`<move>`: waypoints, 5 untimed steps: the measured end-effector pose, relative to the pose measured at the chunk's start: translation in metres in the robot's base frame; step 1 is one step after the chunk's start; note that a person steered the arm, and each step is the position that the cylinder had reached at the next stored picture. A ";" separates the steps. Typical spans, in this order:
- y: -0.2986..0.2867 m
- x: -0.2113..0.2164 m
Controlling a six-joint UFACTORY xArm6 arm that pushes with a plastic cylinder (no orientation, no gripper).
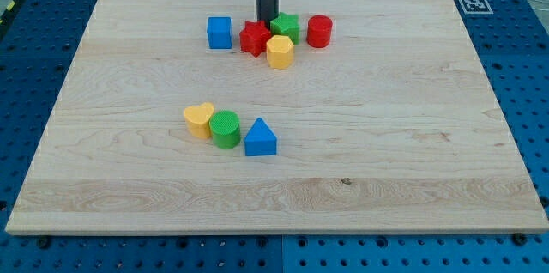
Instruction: Separate red star and the green star
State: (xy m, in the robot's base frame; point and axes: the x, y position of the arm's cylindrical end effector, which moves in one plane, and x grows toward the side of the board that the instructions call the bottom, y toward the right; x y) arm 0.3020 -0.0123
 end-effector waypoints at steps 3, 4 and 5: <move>0.014 -0.001; 0.013 -0.016; 0.012 -0.049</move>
